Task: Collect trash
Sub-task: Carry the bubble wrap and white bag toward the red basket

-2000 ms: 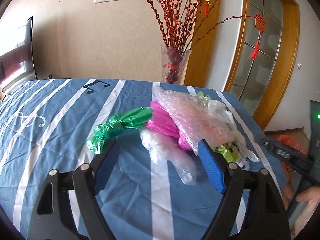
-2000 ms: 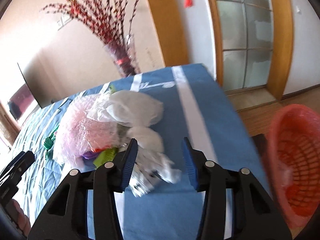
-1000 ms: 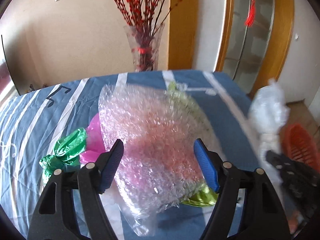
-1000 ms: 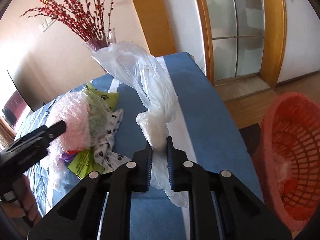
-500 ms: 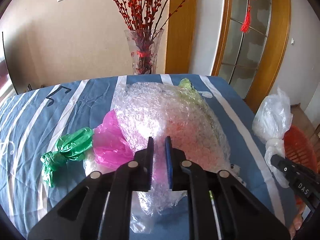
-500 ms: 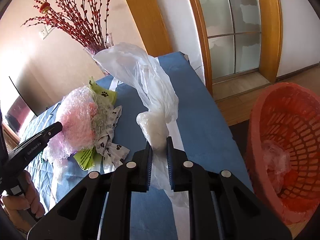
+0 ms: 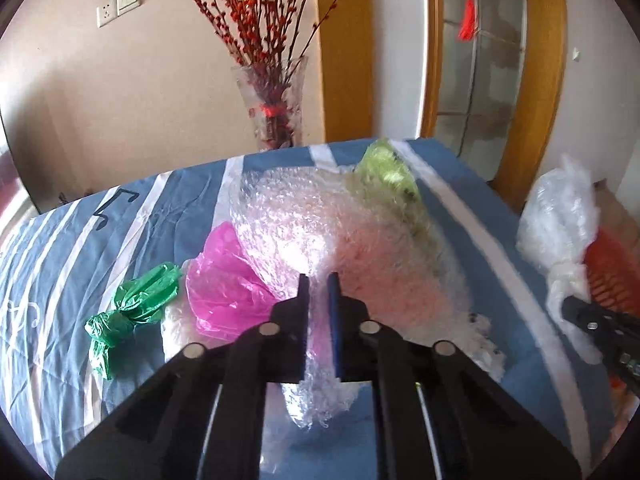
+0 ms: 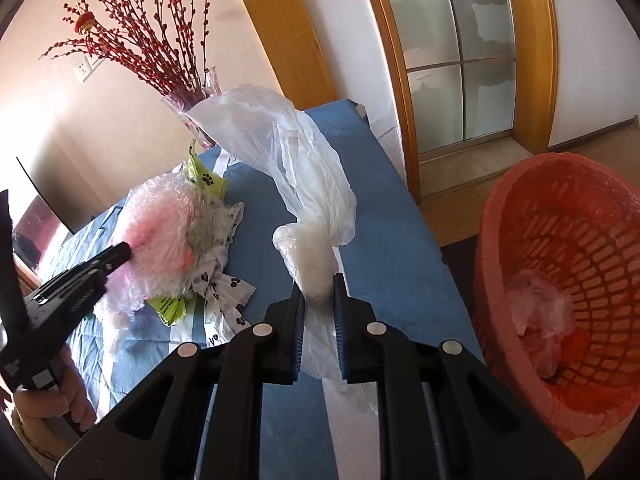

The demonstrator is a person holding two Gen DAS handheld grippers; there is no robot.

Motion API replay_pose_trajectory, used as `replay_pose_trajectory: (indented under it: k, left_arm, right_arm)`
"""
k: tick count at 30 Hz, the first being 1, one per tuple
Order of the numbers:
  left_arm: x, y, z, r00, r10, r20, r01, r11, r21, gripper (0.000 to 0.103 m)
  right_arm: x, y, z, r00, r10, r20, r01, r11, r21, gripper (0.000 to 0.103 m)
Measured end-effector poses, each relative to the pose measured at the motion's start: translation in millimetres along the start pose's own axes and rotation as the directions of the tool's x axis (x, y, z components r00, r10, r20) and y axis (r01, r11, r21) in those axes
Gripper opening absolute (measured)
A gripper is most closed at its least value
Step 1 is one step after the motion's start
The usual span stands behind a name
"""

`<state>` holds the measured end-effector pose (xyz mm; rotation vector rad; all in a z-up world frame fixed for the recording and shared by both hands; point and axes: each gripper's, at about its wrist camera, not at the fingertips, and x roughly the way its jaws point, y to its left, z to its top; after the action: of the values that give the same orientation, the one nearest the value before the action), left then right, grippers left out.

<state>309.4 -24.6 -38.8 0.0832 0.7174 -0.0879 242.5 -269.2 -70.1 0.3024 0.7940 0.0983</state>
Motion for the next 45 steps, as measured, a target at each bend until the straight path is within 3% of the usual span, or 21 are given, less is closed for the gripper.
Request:
replay_pose_trajectory:
  k: [9, 16, 28, 45]
  left_arm:
    - [-61, 3, 8, 0.98, -0.165, 0.108, 0.168, 0.985, -0.027, 0.007]
    - [-87, -28, 9, 0.955, -0.261, 0.141, 0.263, 0.965, 0.008, 0.007]
    - [-93, -115, 0, 0.898, -0.428, 0.101, 0.422, 0.904, 0.074, 0.007]
    - [-60, -223, -12, 0.835, -0.55, -0.002, 0.548, 0.831, 0.098, 0.007]
  right_arm:
    - [-32, -8, 2, 0.998, 0.01, 0.058, -0.009, 1.0, -0.006, 0.014]
    - [-60, -19, 1, 0.994, -0.01, 0.113, 0.011, 1.0, -0.007, 0.014]
    - [-100, -74, -13, 0.971, -0.163, 0.174, 0.156, 0.986, 0.052, 0.014]
    - [-129, -172, -31, 0.94, -0.299, 0.164, 0.254, 0.935, 0.249, 0.014]
